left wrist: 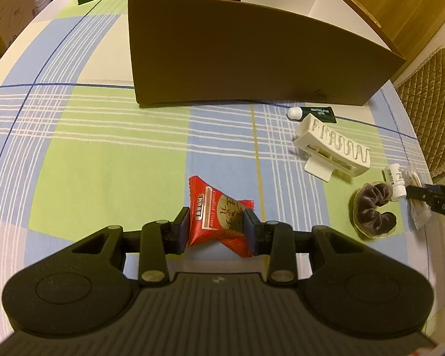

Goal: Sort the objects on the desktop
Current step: 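Carry the snack packet and cotton-swab bag with both tools into the brown box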

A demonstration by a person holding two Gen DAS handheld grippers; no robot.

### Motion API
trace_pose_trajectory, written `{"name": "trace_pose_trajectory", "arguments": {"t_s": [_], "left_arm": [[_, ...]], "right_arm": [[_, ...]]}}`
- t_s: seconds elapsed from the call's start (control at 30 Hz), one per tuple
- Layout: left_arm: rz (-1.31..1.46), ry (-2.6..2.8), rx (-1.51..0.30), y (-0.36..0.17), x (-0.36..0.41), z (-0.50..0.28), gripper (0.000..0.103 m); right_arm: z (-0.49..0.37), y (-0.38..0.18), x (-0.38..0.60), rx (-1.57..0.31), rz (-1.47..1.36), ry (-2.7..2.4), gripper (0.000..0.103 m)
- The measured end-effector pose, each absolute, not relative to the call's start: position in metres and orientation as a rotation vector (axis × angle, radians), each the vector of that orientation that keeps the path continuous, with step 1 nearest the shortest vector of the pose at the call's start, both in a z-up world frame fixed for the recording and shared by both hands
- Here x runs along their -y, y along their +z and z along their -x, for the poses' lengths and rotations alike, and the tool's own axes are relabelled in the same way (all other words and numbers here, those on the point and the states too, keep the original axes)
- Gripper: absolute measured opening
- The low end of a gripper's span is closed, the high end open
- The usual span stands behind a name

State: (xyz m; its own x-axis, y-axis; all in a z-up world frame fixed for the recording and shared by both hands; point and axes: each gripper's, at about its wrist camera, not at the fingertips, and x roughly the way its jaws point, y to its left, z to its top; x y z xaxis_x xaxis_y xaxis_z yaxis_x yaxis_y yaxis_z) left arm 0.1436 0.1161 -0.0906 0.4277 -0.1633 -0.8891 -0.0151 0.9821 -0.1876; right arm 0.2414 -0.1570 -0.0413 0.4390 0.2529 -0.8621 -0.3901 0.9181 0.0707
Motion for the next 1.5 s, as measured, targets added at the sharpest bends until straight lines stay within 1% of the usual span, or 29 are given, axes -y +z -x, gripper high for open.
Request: {"name": "trace_pose_trajectory", "arguments": {"t_s": [0.47, 0.67, 0.9, 1.2, 1.5], "left_arm": [[0.185, -0.123, -1.114, -0.080, -0.119, -0.139, 0.032], [0.195, -0.139, -1.090, -0.068, -0.120, -0.136, 0.032], [0.216, -0.176, -1.042, -0.046, -0.117, -0.136, 0.032], [0.224, -0.241, -0.936, -0.006, -0.110, -0.149, 0.032], [0.207, -0.257, -0.838, 0.028, -0.105, -0.183, 0.032]], "right_arm": [[-0.218, -0.033, 0.163, -1.144, 0.042, 0.417, 0.020], [-0.213, -0.014, 0.153, -1.145, -0.026, 0.480, 0.020], [-0.215, 0.012, 0.122, -1.103, -0.073, 0.600, 0.020], [-0.235, 0.043, 0.078, -1.020, -0.022, 0.720, 0.020], [-0.268, 0.083, 0.050, -0.893, 0.035, 0.755, 0.020]]}}
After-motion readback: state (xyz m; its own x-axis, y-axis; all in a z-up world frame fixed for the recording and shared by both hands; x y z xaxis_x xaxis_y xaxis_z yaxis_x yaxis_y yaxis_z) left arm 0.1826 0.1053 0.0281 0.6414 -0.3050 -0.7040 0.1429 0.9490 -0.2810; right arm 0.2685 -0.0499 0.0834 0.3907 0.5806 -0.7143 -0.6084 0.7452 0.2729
